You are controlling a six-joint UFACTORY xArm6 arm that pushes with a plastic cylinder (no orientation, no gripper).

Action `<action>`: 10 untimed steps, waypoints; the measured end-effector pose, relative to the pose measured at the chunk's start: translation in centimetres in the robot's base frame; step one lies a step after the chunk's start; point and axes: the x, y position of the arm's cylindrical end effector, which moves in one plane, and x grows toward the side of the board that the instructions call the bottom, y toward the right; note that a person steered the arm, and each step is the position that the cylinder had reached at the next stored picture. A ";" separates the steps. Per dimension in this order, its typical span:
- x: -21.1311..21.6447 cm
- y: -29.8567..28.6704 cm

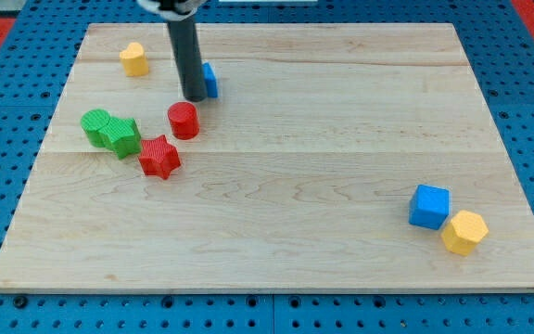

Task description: Push the triangle slightly to right

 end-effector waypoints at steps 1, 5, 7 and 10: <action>-0.2 -4.3; -9.6 1.8; -8.9 6.5; -6.2 17.6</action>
